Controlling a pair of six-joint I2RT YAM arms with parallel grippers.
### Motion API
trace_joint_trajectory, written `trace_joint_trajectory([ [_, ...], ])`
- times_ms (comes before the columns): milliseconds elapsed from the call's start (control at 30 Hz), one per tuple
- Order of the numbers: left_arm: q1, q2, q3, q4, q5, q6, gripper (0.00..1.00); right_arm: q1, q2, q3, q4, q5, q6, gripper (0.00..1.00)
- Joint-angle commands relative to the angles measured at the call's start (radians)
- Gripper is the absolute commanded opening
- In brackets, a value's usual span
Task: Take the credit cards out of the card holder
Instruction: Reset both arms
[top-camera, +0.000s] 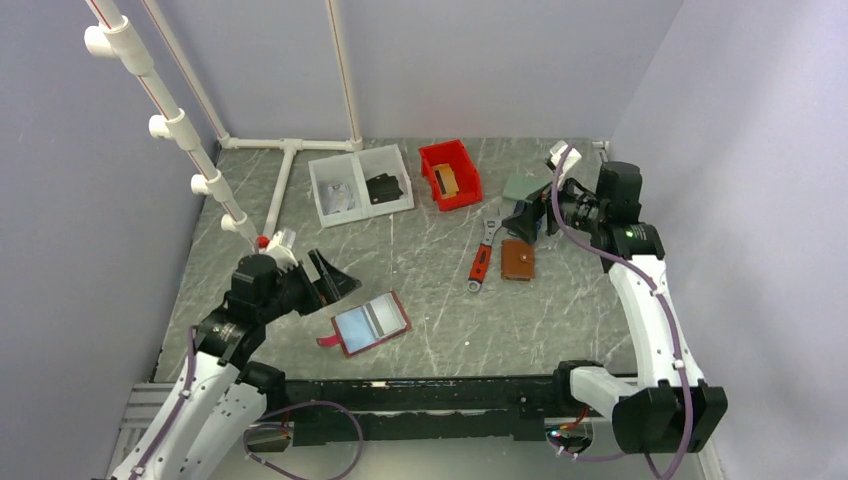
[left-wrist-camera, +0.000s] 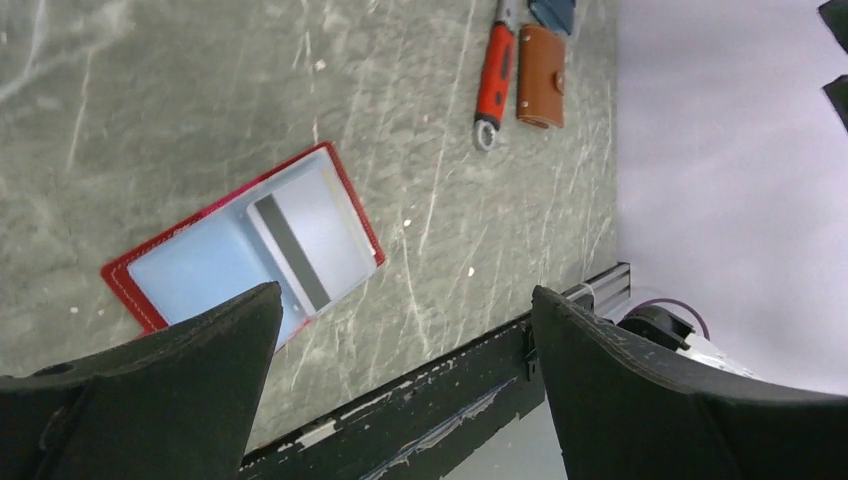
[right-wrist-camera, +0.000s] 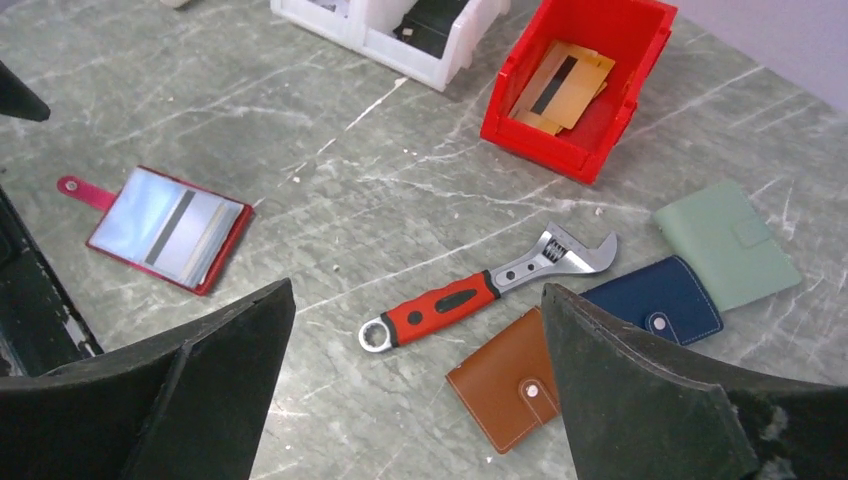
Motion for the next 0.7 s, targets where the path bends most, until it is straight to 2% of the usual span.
trace_joint_trajectory([
  [0, 0.005, 0.069, 0.166, -0.048, 0.017, 0.13, 0.99, -0.014, -0.077, -0.035, 0.08, 0.001, 0.106, 0.98],
  [133, 0.005, 0.127, 0.279, -0.087, 0.027, 0.212, 0.99, -0.064, -0.143, -0.088, 0.117, 0.128, 0.212, 1.0],
  [367, 0.005, 0.183, 0.404, -0.133, 0.015, 0.276, 0.99, -0.146, -0.178, -0.041, 0.056, 0.017, 0.196, 1.0],
  [667, 0.005, 0.2, 0.47, -0.162, 0.002, 0.36, 1.0, -0.176, -0.176, 0.034, 0.018, 0.051, 0.255, 1.0],
])
